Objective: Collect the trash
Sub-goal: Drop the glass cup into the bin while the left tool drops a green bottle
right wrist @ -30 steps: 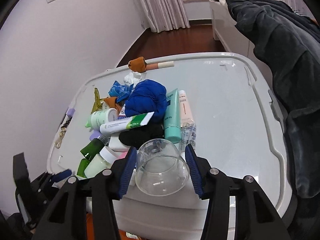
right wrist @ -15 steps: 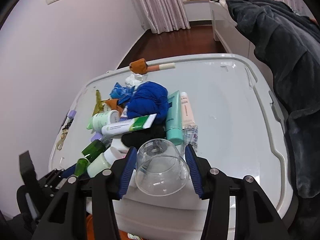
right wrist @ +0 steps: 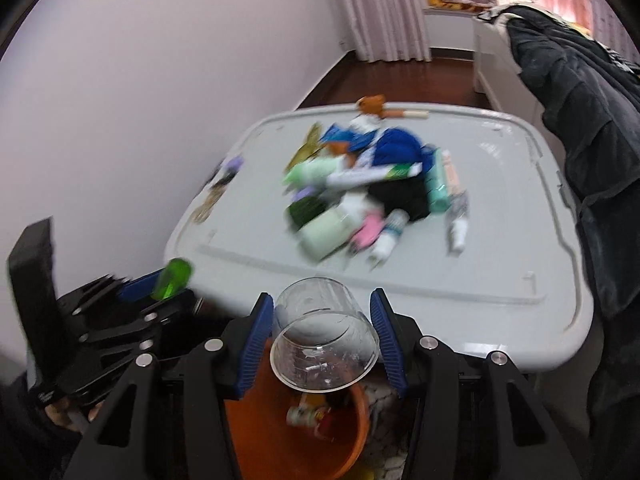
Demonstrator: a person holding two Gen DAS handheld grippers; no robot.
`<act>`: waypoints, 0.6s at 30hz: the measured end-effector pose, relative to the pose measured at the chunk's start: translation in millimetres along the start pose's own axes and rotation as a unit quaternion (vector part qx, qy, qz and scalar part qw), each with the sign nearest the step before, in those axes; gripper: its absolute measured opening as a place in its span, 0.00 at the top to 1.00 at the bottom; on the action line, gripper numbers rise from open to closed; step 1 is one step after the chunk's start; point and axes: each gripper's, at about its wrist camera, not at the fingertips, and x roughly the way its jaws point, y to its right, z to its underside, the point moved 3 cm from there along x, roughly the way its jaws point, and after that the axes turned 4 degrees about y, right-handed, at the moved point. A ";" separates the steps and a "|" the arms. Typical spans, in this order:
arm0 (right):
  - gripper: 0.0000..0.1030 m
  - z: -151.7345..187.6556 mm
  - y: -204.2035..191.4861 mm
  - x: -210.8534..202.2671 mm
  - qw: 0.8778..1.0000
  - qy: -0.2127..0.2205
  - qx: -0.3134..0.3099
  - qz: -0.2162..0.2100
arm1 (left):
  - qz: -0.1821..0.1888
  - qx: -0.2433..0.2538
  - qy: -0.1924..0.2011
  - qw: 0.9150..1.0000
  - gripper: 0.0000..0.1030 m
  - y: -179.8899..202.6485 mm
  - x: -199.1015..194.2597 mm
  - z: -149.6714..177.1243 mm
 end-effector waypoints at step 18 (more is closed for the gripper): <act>0.34 87.0 -15.5 30.8 0.996 -0.093 0.017 0.001 | 0.013 -0.050 -0.095 0.994 0.31 -0.1 23.3 62.7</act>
